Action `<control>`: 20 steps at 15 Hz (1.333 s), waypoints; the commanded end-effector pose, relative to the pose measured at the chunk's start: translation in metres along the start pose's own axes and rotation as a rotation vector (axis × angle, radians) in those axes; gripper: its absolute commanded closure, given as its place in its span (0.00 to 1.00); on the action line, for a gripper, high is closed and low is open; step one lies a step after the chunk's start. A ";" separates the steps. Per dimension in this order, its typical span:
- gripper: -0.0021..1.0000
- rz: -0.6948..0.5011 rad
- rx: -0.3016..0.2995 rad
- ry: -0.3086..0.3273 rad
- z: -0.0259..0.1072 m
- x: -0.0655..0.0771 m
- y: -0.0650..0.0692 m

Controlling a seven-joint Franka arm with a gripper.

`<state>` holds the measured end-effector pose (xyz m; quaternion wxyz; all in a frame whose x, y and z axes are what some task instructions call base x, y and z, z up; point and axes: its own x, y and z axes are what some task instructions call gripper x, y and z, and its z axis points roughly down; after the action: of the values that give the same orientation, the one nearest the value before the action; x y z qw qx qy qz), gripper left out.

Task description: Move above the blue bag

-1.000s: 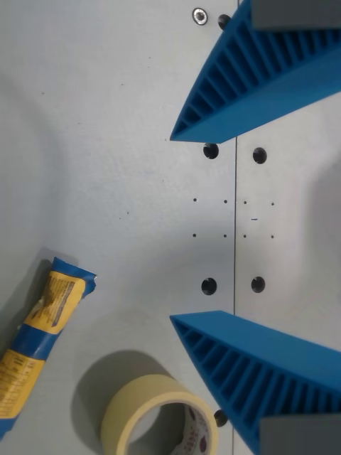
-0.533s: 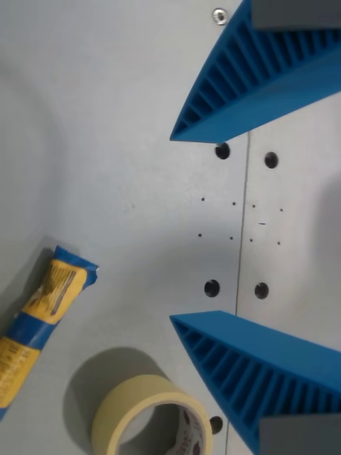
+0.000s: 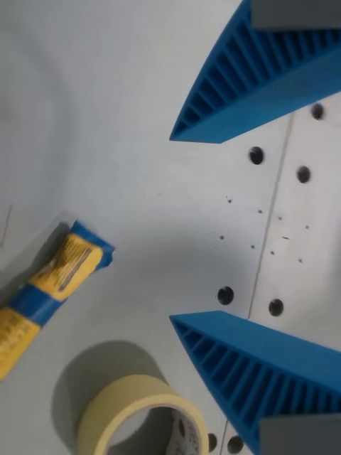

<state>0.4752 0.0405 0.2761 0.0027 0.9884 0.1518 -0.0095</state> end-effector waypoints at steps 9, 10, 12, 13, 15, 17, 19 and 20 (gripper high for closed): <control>0.00 -0.566 0.029 0.097 0.046 0.020 -0.028; 0.00 -0.585 0.029 0.099 0.050 0.022 -0.031; 0.00 -0.624 0.029 0.094 0.058 0.027 -0.036; 0.00 -0.645 0.029 0.093 0.062 0.030 -0.038; 0.00 -0.677 0.029 0.086 0.069 0.034 -0.041; 0.00 -0.701 0.029 0.079 0.076 0.039 -0.045; 0.00 -0.712 0.030 0.069 0.082 0.044 -0.047; 0.00 -0.713 0.031 0.065 0.085 0.046 -0.049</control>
<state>0.4969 0.0975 0.1911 -0.0003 0.9163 0.4005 0.0040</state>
